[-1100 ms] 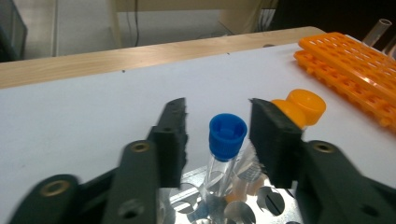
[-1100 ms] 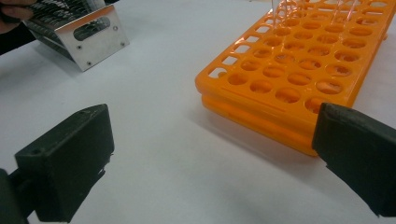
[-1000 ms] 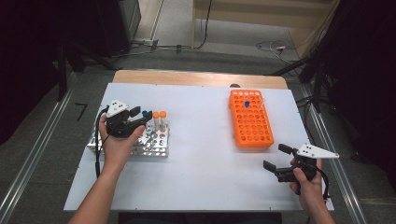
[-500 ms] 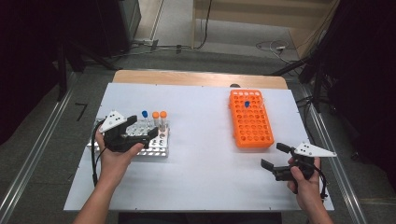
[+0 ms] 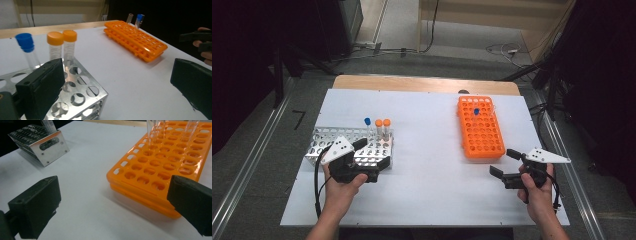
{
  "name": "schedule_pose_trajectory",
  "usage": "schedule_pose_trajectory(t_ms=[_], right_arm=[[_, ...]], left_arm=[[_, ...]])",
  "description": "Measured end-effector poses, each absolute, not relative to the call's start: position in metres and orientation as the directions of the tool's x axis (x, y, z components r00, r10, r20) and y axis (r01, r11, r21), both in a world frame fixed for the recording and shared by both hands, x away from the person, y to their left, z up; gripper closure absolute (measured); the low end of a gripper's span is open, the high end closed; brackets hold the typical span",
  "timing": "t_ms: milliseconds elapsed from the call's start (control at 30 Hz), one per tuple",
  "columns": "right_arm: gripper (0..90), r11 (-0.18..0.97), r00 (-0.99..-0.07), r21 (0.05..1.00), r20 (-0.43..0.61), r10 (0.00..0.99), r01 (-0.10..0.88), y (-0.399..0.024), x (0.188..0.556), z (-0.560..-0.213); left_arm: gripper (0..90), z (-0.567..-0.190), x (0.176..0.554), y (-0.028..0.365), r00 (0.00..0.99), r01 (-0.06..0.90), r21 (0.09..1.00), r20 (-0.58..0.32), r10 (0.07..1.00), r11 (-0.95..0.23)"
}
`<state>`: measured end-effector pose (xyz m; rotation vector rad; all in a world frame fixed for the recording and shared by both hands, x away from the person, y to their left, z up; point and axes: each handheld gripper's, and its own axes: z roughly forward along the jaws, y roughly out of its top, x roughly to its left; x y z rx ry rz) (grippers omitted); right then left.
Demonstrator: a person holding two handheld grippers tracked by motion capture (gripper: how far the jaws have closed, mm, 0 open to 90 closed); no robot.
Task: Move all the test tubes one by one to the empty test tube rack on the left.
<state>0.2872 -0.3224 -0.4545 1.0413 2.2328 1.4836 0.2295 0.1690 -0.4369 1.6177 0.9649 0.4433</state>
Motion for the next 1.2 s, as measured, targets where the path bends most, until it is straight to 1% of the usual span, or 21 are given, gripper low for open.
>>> schedule_pose_trajectory(t_ms=[300, 600, 800, 867, 1000, 1133, 1200], right_arm=[[0.0, 0.197, -0.689, 0.888, 0.165, 0.706, 0.415, -0.316, 0.300, -0.445], [6.2, 0.177, -0.668, 0.886, 0.179, 0.722, 0.428, -0.303, 0.326, -0.440], [24.3, 0.165, -0.612, 0.875, 0.172, 0.772, 0.455, -0.291, 0.346, -0.439], [31.6, 0.166, -0.595, 0.874, 0.161, 0.788, 0.456, -0.287, 0.352, -0.439], [42.1, 0.168, -0.569, 0.868, 0.150, 0.809, 0.467, -0.279, 0.366, -0.442], [50.1, 0.157, -0.547, 0.861, 0.157, 0.822, 0.484, -0.274, 0.380, -0.446], [53.7, 0.175, -0.538, 0.853, 0.140, 0.831, 0.493, -0.270, 0.386, -0.448]], left_arm=[[0.0, -0.444, 0.224, 0.159, 0.619, 0.358, 0.933, -0.208, 0.758, -0.036], [0.0, -0.446, 0.223, 0.161, 0.613, 0.364, 0.931, -0.218, 0.760, -0.027], [0.0, -0.447, 0.224, 0.160, 0.613, 0.370, 0.929, -0.219, 0.759, -0.031], [0.0, -0.447, 0.224, 0.160, 0.614, 0.369, 0.929, -0.219, 0.758, -0.031], [0.0, -0.447, 0.223, 0.160, 0.614, 0.366, 0.930, -0.217, 0.759, -0.031], [0.0, -0.447, 0.223, 0.159, 0.617, 0.367, 0.929, -0.214, 0.757, -0.037], [0.0, -0.448, 0.223, 0.159, 0.620, 0.367, 0.929, -0.213, 0.755, -0.039]])
